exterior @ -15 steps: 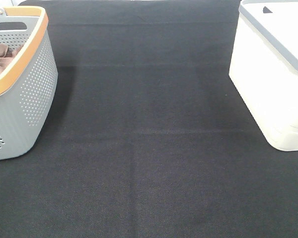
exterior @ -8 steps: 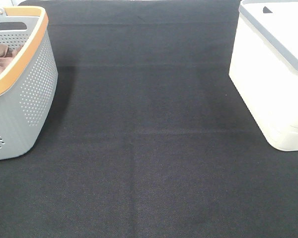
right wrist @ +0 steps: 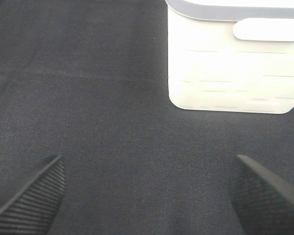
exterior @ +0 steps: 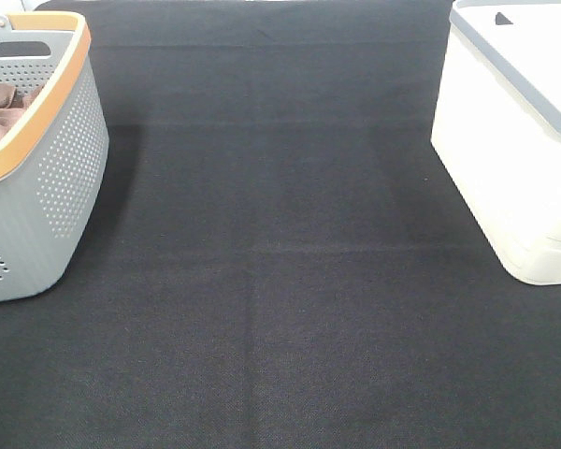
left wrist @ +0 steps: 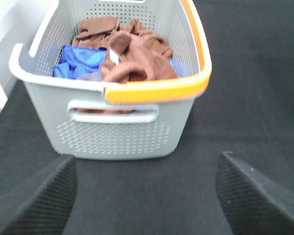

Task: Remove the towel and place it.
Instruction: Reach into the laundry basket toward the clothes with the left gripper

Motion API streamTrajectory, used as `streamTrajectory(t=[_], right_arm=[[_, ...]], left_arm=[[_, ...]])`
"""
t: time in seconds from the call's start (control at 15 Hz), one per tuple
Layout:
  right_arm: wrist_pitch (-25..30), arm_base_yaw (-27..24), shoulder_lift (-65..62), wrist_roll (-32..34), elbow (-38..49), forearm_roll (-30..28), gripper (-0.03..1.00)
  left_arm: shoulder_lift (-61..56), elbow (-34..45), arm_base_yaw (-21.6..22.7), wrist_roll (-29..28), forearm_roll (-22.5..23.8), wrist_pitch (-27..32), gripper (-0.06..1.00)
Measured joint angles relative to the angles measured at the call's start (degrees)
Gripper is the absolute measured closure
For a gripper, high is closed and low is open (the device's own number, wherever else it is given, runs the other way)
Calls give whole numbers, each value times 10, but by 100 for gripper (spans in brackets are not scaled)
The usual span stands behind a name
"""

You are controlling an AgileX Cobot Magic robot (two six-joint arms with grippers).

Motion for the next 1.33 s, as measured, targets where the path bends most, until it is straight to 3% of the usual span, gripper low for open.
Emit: streamTrajectory(t=[0.27, 0.4, 0.47, 0.6, 0.8, 1.07, 1.33], right_arm=[[0, 0, 0, 0, 0, 0, 12], [0, 0, 0, 0, 0, 0, 12], [0, 0, 0, 0, 0, 0, 12], [0, 0, 0, 0, 0, 0, 12], [0, 0, 0, 0, 0, 0, 12], [0, 0, 0, 0, 0, 0, 12], [0, 0, 0, 0, 0, 0, 12]], left_arm=[[210, -27, 0, -10, 33, -174, 20], [272, -56, 0, -10, 35, -187, 20], [353, -119, 0, -10, 36, -189, 20], [456, -206, 0, -10, 41, -171, 20], [590, -328, 0, -11, 60, -95, 20], [763, -464, 1, -39, 129, 20, 20], [896, -550, 1, -63, 163, 31, 20]])
